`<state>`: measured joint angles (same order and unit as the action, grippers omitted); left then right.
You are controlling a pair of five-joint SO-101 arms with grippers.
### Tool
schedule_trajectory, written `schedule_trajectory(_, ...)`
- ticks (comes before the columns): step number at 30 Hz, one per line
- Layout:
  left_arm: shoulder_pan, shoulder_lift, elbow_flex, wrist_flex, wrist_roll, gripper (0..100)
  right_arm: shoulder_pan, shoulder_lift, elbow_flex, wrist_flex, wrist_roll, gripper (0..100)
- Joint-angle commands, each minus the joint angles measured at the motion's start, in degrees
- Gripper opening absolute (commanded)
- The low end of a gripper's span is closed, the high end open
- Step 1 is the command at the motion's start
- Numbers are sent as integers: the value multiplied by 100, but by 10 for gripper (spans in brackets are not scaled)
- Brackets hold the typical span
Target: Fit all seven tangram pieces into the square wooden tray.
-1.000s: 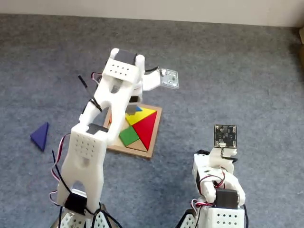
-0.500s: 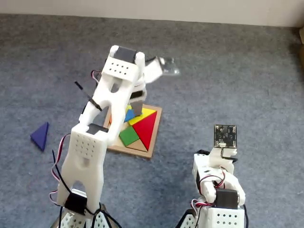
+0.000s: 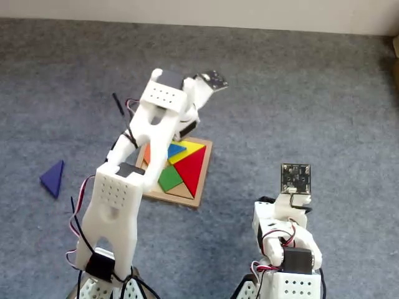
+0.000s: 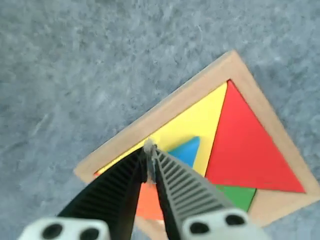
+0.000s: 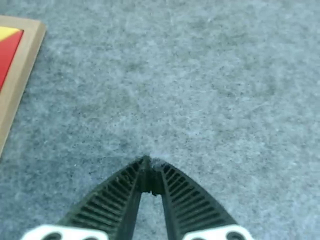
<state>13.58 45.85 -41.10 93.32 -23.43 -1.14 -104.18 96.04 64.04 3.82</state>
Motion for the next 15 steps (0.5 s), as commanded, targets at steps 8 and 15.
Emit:
schedule_trajectory(8, 963, -365, 690, -299, 176, 34, 66, -31, 585, -57, 26, 19)
schedule_trajectory(15, 901, -426, 1209, -290, 176, 11, 66, -31, 585, -57, 26, 19)
